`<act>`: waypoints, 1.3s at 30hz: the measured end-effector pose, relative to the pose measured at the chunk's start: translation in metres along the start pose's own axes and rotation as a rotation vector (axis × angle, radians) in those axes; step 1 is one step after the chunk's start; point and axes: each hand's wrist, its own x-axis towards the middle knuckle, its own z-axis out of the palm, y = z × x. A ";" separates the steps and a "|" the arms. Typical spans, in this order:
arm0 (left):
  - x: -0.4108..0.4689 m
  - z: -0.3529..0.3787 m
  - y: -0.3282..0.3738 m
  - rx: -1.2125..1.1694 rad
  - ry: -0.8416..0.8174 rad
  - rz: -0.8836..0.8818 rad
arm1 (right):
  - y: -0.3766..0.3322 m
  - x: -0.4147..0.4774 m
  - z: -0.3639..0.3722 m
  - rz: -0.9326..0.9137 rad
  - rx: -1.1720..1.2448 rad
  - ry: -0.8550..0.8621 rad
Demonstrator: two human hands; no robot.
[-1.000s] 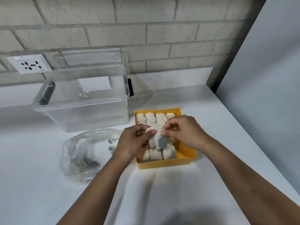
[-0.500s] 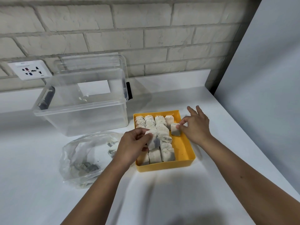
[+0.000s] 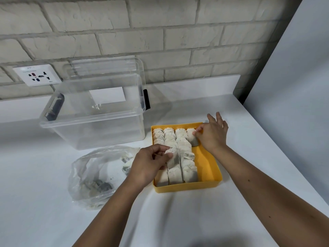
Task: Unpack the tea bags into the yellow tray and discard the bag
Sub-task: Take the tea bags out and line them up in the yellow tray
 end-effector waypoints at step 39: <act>0.001 -0.020 -0.009 0.643 0.243 -0.006 | 0.008 -0.027 -0.011 -0.022 -0.040 -0.102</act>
